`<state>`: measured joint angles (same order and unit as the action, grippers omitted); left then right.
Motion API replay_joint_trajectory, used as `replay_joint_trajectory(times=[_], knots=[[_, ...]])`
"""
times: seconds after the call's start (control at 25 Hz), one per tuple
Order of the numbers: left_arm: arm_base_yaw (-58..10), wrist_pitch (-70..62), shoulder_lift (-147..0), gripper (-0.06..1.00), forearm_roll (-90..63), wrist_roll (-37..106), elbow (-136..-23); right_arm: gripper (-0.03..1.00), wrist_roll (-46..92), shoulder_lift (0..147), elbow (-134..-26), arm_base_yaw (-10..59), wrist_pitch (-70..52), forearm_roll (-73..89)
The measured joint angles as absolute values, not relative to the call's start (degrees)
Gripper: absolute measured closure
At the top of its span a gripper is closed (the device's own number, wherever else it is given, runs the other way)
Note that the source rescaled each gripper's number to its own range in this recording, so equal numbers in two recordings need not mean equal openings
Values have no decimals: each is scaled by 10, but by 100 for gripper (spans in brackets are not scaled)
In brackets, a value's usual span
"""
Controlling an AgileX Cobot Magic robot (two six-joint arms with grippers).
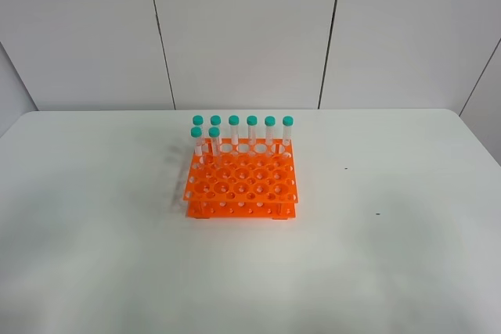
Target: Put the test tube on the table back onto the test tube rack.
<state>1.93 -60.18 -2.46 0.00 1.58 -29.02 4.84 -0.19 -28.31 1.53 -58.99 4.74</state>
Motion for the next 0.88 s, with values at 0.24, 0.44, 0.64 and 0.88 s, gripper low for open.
replay_joint_trajectory(times=[0.24, 0.44, 0.64, 0.88], knots=[[16, -603, 3, 1, 0, 16, -289, -3, 48, -2, -283, 15, -590, 47], [13, -603, 3, 1, 0, 16, -288, -3, 48, -2, -283, 15, -590, 47], [13, -603, 3, 1, 0, 16, -288, -3, 48, -2, -283, 15, -590, 47], [13, -603, 3, 1, 0, 16, -288, -3, 48, -2, -283, 15, -590, 47]])
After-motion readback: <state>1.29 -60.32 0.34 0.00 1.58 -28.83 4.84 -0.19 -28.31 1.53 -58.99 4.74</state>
